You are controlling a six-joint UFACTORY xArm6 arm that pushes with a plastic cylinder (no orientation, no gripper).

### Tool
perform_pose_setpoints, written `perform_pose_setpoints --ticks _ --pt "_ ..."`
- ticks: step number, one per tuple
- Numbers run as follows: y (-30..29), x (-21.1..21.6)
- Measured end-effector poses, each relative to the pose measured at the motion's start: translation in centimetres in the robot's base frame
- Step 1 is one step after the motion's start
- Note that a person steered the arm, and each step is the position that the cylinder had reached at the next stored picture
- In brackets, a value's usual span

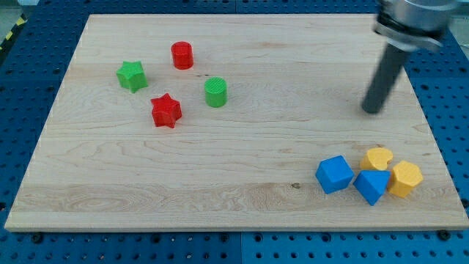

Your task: Separate both the yellow blocks from the blue blocks

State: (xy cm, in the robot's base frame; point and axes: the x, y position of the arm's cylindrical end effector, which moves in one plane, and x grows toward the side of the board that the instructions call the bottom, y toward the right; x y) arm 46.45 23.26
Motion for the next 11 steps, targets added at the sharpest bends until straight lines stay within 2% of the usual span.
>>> perform_pose_setpoints --ticks 1,2,3,5,10,11 --pt "3.7 7.0" --pt "4.2 12.1" --pt "3.9 15.2" --pt "2.3 14.0" --pt "-5.4 4.5" --pt "-5.5 4.4"
